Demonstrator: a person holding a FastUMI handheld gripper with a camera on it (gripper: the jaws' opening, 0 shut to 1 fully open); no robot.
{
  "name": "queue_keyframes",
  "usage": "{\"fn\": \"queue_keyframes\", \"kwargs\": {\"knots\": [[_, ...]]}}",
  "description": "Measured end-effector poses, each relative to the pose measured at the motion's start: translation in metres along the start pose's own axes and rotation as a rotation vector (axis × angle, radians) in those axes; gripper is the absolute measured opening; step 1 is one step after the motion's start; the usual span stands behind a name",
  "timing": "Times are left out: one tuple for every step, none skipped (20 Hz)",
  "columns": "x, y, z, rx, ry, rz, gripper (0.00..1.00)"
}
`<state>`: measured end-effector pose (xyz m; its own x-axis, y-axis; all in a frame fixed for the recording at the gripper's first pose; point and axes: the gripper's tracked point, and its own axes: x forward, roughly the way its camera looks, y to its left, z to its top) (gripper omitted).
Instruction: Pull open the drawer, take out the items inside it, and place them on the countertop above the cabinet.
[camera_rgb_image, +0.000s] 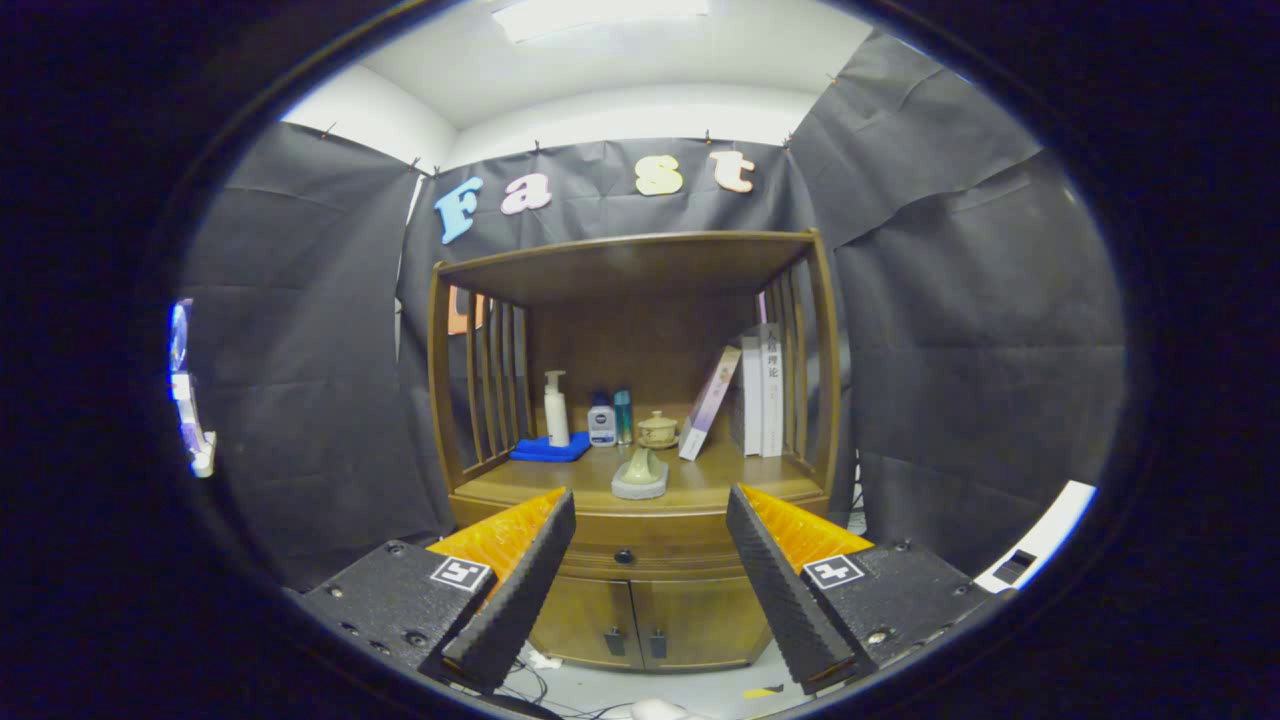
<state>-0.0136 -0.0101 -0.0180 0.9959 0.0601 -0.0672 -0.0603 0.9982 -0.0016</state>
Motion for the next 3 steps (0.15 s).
{"fn": "queue_keyframes", "kwargs": {"knots": [[-0.007, -0.005, 0.001, 0.008, -0.009, -0.002, 0.98], [-0.013, -0.007, 0.001, 0.016, -0.015, 0.009, 0.98], [-0.018, -0.011, 0.002, 0.022, -0.019, 0.015, 0.98]]}}
